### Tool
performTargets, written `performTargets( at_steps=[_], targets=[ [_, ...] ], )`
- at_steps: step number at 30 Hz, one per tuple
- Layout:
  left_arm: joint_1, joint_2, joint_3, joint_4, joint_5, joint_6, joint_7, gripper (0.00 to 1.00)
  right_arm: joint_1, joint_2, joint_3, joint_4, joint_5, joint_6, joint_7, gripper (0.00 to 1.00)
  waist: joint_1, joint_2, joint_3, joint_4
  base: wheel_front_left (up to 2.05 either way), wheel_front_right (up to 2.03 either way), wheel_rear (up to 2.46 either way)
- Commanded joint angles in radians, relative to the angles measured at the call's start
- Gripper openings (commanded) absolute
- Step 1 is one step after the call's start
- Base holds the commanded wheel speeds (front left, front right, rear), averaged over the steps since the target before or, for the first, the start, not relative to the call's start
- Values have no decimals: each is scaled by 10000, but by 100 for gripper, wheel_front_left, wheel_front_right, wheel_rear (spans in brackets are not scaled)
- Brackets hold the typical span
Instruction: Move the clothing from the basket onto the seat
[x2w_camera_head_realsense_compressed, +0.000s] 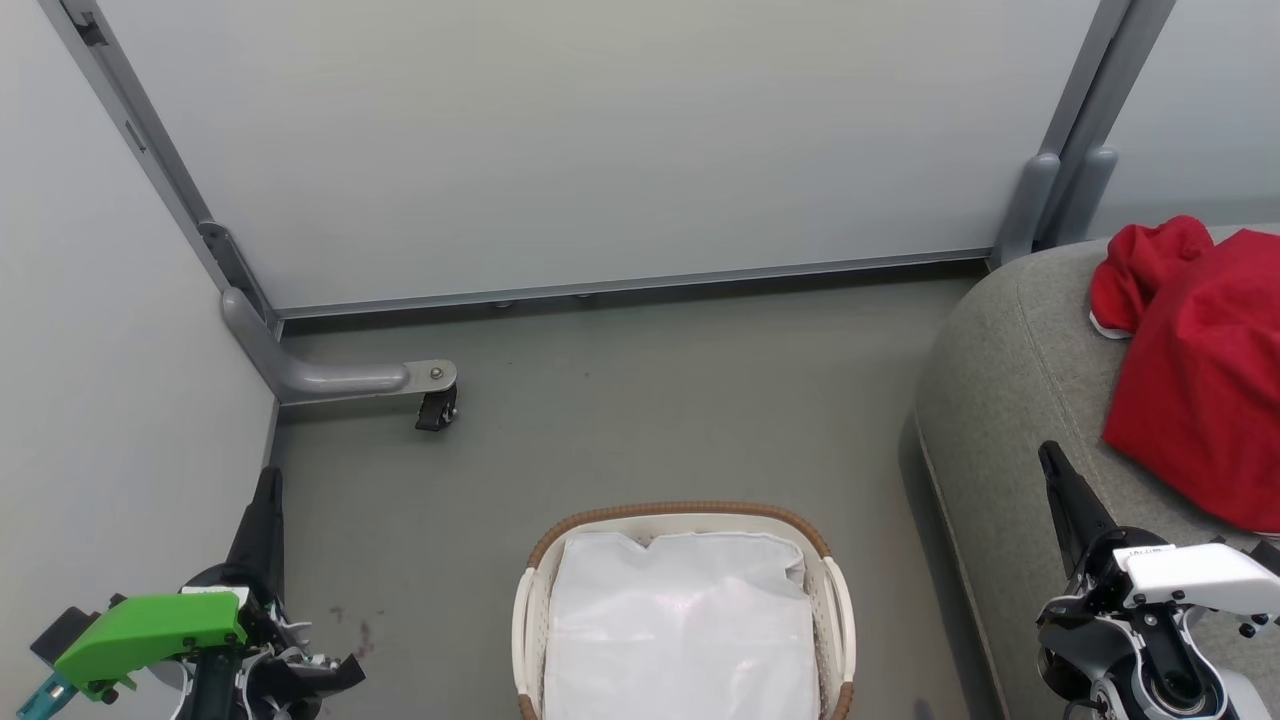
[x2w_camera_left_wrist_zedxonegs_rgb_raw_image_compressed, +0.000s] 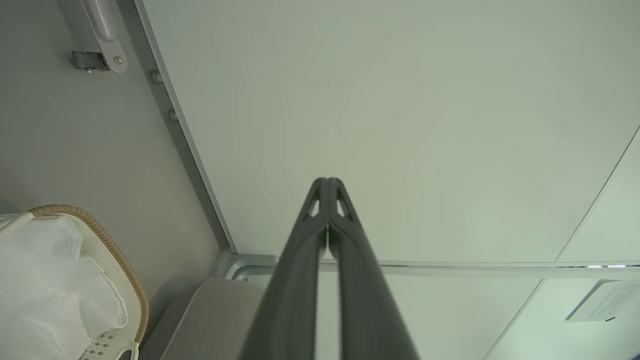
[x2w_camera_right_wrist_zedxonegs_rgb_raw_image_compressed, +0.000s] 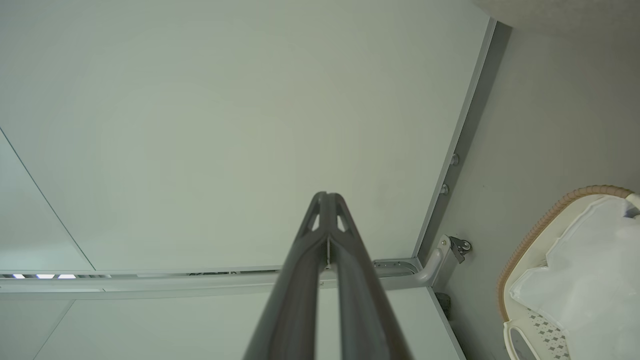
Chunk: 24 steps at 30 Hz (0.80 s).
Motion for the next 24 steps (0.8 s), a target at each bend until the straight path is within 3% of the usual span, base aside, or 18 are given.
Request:
performTargets(
  at_steps=[1, 24],
  targets=[
    [-106, 55, 21, -11, -28, -62, 41, 0, 102, -60, -15, -27, 31, -3, 14, 0, 0, 0, 0, 0, 0, 0, 0],
    [-106, 55, 20, -12, -28, -63, 41, 0, 102, -60, -15, -26, 32, -3, 14, 0, 0, 0, 0, 0, 0, 0, 0]
  ],
)
